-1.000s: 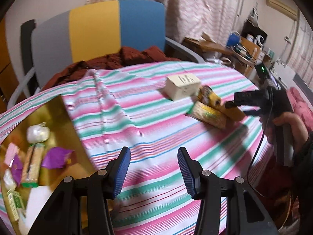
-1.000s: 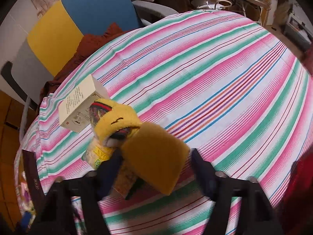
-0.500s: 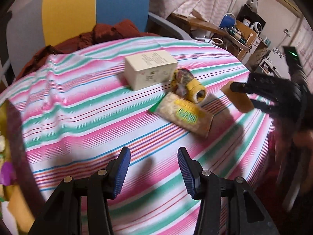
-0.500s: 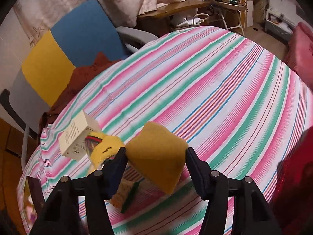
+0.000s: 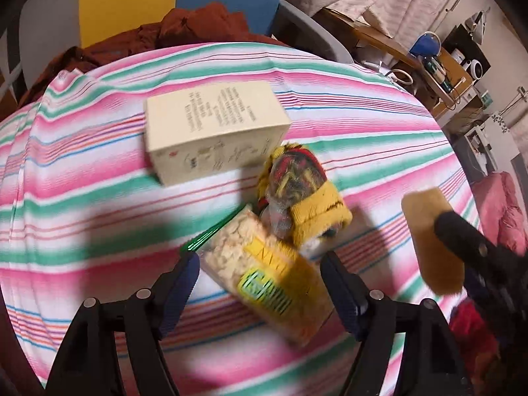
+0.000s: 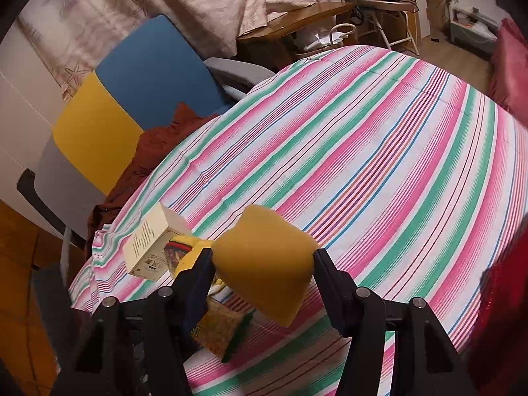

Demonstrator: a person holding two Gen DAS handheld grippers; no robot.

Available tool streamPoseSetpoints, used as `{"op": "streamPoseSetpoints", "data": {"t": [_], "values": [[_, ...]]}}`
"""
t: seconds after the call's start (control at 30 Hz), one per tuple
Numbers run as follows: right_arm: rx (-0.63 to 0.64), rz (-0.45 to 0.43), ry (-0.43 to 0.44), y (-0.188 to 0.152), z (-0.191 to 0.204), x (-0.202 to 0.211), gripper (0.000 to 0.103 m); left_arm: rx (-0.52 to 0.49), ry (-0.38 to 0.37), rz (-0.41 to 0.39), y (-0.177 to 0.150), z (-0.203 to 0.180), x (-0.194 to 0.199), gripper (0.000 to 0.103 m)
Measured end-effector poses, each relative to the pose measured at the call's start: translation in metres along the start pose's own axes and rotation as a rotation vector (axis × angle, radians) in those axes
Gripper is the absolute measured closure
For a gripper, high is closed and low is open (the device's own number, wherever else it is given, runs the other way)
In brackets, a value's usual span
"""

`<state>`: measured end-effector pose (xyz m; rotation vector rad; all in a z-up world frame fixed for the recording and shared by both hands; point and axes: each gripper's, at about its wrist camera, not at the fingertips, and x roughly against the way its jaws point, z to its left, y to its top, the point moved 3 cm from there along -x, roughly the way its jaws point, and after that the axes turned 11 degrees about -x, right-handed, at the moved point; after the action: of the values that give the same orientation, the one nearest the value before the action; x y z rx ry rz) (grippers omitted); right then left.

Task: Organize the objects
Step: 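Grasp the yellow sponge with the right tool while the left tool grasps the WEIDAN cracker package, then lift the WEIDAN package with the left tool while the right tool holds the sponge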

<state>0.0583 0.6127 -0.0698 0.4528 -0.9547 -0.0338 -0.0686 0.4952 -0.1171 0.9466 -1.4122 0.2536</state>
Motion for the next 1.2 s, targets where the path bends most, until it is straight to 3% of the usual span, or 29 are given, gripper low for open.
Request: {"op": "streamPoseSetpoints", "data": {"t": [0.13, 0.2, 0.33, 0.5, 0.87, 1.2], "values": [[0.005, 0.005, 0.003, 0.001, 0.001, -0.002, 0.042, -0.061, 0.052, 0.04, 0.002, -0.006, -0.017, 0.024], [0.008, 0.011, -0.001, 0.0, 0.0, -0.002, 0.042, -0.114, 0.062, 0.012, -0.004, -0.005, -0.016, 0.025], [0.06, 0.069, -0.002, -0.007, 0.006, -0.012, 0.042, -0.204, 0.051, -0.032, -0.023, 0.004, -0.004, 0.046], [0.142, 0.115, -0.026, -0.017, 0.017, -0.022, 0.041, -0.278, 0.029, -0.049, -0.056, 0.028, 0.018, 0.055], [0.255, 0.159, -0.195, -0.032, 0.018, -0.043, 0.04, -0.291, 0.022, -0.131, -0.121, 0.064, 0.053, 0.056], [0.28, 0.204, -0.232, -0.039, 0.02, -0.057, 0.039, -0.321, 0.039, -0.205, -0.124, 0.059, 0.046, 0.054]]}}
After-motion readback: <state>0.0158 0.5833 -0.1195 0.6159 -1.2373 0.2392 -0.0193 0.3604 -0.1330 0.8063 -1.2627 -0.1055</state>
